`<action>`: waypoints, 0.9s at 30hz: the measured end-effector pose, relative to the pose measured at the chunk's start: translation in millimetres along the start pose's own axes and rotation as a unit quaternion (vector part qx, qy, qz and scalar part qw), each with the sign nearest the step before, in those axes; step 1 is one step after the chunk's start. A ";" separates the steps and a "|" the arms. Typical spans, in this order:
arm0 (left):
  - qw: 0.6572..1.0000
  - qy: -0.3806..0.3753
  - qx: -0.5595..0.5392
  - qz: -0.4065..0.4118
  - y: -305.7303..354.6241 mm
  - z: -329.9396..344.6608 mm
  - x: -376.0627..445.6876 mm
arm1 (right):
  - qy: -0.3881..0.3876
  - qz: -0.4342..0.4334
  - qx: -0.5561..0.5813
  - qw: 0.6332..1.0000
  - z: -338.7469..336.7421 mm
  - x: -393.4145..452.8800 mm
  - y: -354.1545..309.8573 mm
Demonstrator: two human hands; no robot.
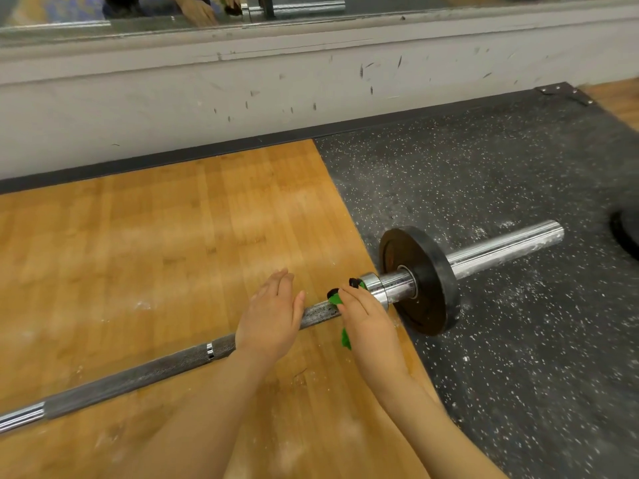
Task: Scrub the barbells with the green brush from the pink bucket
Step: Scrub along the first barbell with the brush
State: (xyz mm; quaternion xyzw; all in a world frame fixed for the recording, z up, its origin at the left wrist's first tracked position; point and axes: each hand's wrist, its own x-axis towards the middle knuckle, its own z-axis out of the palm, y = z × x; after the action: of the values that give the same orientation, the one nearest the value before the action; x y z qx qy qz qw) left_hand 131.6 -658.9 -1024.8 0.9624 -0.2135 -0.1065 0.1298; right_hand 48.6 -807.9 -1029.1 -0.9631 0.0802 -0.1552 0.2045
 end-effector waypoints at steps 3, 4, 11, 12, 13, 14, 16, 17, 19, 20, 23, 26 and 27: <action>1.000 -0.015 -0.009 -0.004 0.6 0.0 -1.6 | 0.060 0.048 0.086 0.993 -17.0 -13.7 -4.7; 1.000 -0.016 -0.008 -0.001 0.5 -0.1 -1.8 | 0.072 0.061 0.099 0.991 -23.1 -18.7 -4.5; 0.998 -0.016 0.010 0.054 -3.5 0.6 -0.5 | 0.102 0.065 0.118 0.986 -33.0 -55.8 20.2; 0.998 -0.016 0.013 0.052 -3.3 -0.3 1.8 | 0.100 0.065 0.122 0.985 -33.4 -58.7 20.9; 0.998 -0.018 0.016 0.049 -3.2 -1.4 4.2 | 0.101 0.062 0.124 0.985 -32.9 -60.7 21.6; 0.998 -0.021 0.019 0.049 -3.1 -2.9 6.7 | 0.102 0.060 0.125 0.985 -32.7 -61.6 21.8; 0.998 -0.018 0.025 0.048 -3.9 -7.1 12.4 | 0.109 0.054 0.125 0.985 -31.3 -60.2 22.5; 0.998 -0.014 0.028 0.048 -5.0 -9.1 16.1 | 0.112 0.051 0.123 0.985 -30.1 -58.2 22.9; 0.998 -0.011 0.036 0.045 -7.3 -12.4 24.5 | 0.115 0.050 0.119 0.985 -27.8 -52.6 23.9; 0.998 -0.011 0.042 0.044 -8.9 -13.8 29.4 | 0.114 0.050 0.119 0.985 -27.0 -49.1 24.5; 0.997 0.001 0.063 0.042 -15.2 -18.3 45.0 | 0.112 0.043 0.115 0.986 -23.4 -37.6 28.1; 0.995 0.014 0.085 0.048 -19.7 -23.5 62.2 | 0.121 0.020 0.117 0.985 -20.9 -19.1 32.9; 0.995 0.017 0.092 0.048 -20.6 -25.4 67.9 | 0.124 0.011 0.116 0.985 -19.6 -11.3 34.6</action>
State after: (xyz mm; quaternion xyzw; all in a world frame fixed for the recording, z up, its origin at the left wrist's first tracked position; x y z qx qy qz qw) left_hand 206.3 -665.5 -1017.0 0.9606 -0.2658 -0.0640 0.0496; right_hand 28.3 -843.9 -1029.6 -0.9050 0.0975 -0.2797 0.3054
